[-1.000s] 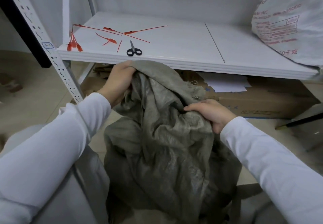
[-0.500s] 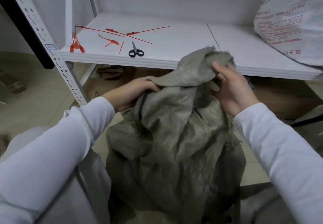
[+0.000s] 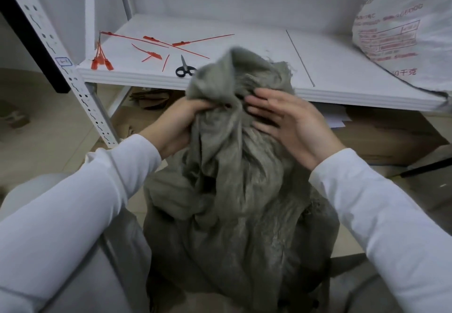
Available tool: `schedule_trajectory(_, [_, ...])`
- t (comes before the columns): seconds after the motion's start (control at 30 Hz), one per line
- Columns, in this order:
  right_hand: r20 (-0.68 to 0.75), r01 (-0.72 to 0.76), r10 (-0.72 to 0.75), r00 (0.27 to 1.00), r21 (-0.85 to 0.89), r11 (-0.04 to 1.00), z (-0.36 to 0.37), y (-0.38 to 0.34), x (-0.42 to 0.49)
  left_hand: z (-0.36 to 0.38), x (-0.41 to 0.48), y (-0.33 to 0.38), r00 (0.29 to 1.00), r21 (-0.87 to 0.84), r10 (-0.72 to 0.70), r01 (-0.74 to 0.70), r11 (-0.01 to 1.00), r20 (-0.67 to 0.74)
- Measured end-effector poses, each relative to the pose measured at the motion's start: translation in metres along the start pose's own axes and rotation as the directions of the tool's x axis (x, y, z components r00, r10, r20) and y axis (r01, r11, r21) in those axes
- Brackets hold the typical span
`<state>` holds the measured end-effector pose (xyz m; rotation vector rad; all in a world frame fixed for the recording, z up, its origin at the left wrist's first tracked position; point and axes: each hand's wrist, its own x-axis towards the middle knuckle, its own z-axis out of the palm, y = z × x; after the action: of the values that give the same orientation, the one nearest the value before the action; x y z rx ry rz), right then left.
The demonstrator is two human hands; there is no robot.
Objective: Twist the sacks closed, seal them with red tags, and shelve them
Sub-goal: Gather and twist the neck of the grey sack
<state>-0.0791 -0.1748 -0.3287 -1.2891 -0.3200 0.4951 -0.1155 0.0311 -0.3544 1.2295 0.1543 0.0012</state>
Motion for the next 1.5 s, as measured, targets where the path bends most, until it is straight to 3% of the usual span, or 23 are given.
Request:
schedule_trajectory(0.1, [-0.285,-0.109,-0.004,0.959,-0.380,0.919,-0.017,0.008,0.005,-0.013,0.001,0.017,1.000,-0.245,-0.005,0.006,0.970,0.003])
schedule_trajectory(0.17, [-0.334,-0.269,0.090,0.938,-0.540,0.797,-0.021,0.020,0.005,-0.019,-0.001,0.021,0.999,-0.328,0.030,-0.036,0.944,-0.023])
schedule_trajectory(0.27, [-0.266,-0.354,0.253,0.930,-0.469,0.809,-0.015,0.035,0.002,-0.019,-0.005,0.021,1.000,-0.373,0.026,-0.027,0.927,-0.008])
schedule_trajectory(0.43, [-0.126,-0.369,0.348,0.929,-0.393,0.842,-0.001,0.048,-0.003,-0.018,-0.005,0.019,1.000,-0.371,-0.009,0.018,0.928,0.025])
schedule_trajectory(0.57, [-0.248,-0.022,-0.057,0.967,-0.304,0.952,-0.009,0.028,0.007,-0.019,0.000,0.020,1.000,-0.301,-0.001,0.002,0.954,0.004])
schedule_trajectory(0.7, [-0.366,0.262,-0.404,0.838,-0.380,0.887,-0.033,-0.009,0.019,-0.018,0.001,0.017,0.985,0.142,-0.036,0.061,0.988,-0.171])
schedule_trajectory(0.83, [-0.392,0.424,-0.556,0.733,-0.376,0.824,-0.046,-0.025,0.018,-0.019,0.004,0.000,0.926,0.524,0.161,0.045,0.851,-0.342])
schedule_trajectory(0.9, [-0.383,0.453,-0.583,0.716,-0.381,0.806,-0.045,-0.026,0.018,-0.016,0.004,-0.002,0.935,0.549,0.258,-0.086,0.831,-0.245])
schedule_trajectory(0.97, [-0.336,0.449,-0.572,0.748,-0.380,0.809,-0.038,-0.022,0.016,-0.008,-0.002,0.000,0.970,0.442,0.231,-0.177,0.880,-0.072])
schedule_trajectory(1.1, [-0.183,0.367,-0.436,0.881,-0.317,0.874,-0.017,-0.010,0.008,0.001,-0.006,-0.004,0.991,0.190,-0.011,-0.014,0.982,0.131])
schedule_trajectory(1.2, [-0.049,0.288,-0.315,0.948,-0.296,0.911,-0.006,0.004,0.004,-0.001,-0.007,-0.007,0.977,0.167,-0.120,0.091,0.982,0.178])
schedule_trajectory(1.33, [0.091,0.202,-0.186,0.978,-0.233,0.951,-0.002,0.011,-0.001,0.004,-0.011,-0.005,0.978,0.209,-0.107,0.069,0.975,0.178])
schedule_trajectory(1.43, [0.086,0.146,-0.127,0.988,-0.270,0.952,-0.004,0.008,0.000,0.007,-0.013,-0.004,0.987,0.193,-0.070,0.042,0.980,0.142])
schedule_trajectory(1.5, [-0.007,0.129,-0.139,0.990,-0.326,0.937,-0.008,0.008,0.002,0.007,-0.013,-0.002,0.993,0.182,-0.041,0.021,0.983,0.109])
